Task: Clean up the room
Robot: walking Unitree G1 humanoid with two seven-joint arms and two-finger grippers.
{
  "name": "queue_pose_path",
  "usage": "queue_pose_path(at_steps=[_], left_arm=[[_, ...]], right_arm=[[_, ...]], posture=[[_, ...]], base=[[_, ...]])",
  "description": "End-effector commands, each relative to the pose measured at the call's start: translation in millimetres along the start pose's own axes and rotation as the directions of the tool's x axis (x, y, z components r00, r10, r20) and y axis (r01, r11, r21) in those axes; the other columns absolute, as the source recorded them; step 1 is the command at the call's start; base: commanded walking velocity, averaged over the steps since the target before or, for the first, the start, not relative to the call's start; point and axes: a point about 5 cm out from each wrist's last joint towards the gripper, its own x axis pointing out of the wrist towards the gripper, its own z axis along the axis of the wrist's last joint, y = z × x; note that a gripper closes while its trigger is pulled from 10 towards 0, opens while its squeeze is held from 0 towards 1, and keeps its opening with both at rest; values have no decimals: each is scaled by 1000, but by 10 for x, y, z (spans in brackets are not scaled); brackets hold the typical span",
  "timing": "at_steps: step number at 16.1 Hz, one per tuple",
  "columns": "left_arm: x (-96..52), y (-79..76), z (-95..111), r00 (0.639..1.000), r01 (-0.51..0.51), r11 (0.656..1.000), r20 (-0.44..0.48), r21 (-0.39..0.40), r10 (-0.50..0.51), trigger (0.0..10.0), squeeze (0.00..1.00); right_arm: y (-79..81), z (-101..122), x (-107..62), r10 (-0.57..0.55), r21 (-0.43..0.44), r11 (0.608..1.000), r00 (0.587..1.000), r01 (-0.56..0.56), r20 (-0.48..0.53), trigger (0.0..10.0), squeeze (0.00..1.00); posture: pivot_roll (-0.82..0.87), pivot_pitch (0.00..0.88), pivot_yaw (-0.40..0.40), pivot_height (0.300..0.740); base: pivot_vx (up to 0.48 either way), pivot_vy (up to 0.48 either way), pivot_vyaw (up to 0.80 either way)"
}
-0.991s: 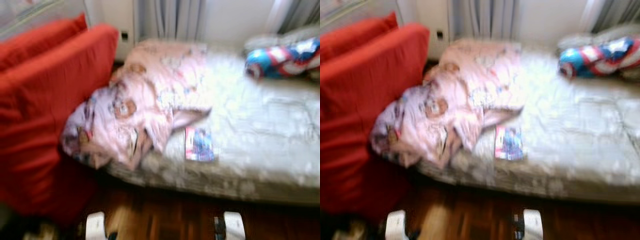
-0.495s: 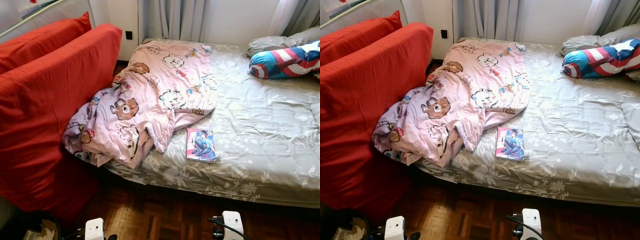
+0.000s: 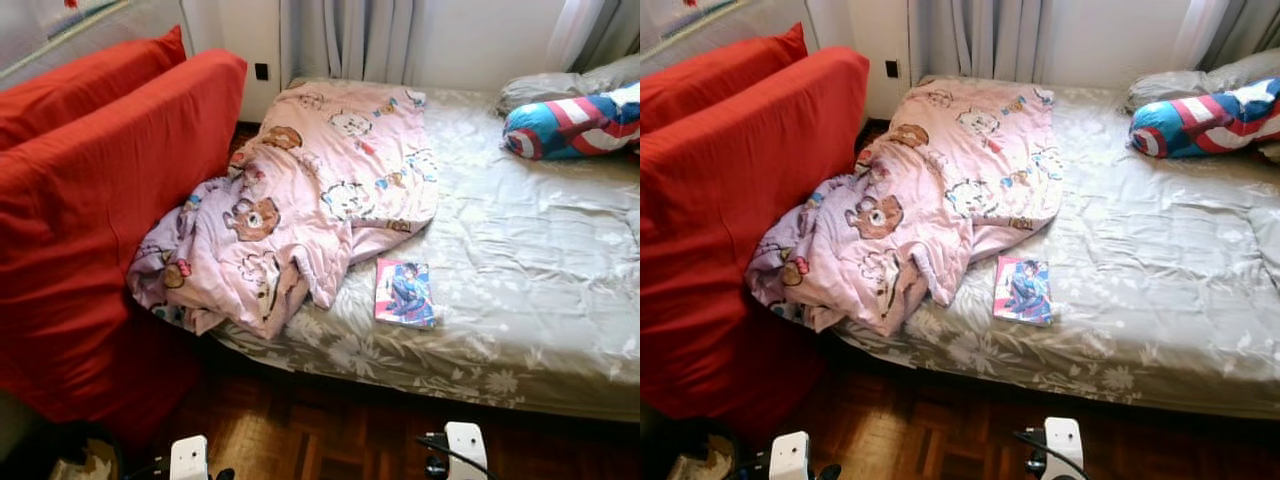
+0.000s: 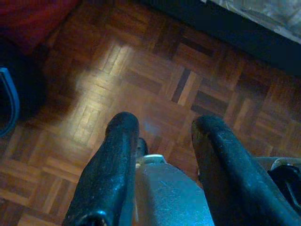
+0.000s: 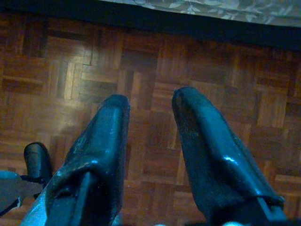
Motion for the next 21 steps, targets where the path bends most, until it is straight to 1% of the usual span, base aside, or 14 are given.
queue_pose_path(at_steps=[1,4,13,15,18,21], left_arm=[[-45,303,-24,996,-6,982,-85,190,22,10000,0],[-41,289,-24,996,0,982,-87,191,17,10000,0],[-41,289,-17,997,1,983,-80,185,14,10000,0],[-38,285,-12,997,1,983,-80,183,14,10000,0],[-37,281,-7,997,2,985,-74,174,11,10000,0],[-38,282,-10,997,-1,985,-72,172,14,10000,0]], right_arm=[[-32,79,-11,25,268,962,998,-41,66,10000,0],[-35,84,-14,13,282,959,997,-34,79,10000,0],[-36,97,-8,9,282,959,997,-30,75,10000,0],[-36,104,-7,9,285,958,997,-31,77,10000,0],[-34,111,-7,16,281,959,996,-39,83,10000,0],[-42,113,-10,5,279,960,996,-30,92,10000,0]], posture=[[-34,96,28,740],[-31,99,27,740],[-25,95,25,740],[-25,94,24,740],[-22,93,23,740],[-21,90,24,740]], base=[[315,0,0],[330,0,0],[336,0,0],[291,0,-653],[0,0,-667],[0,0,0]])
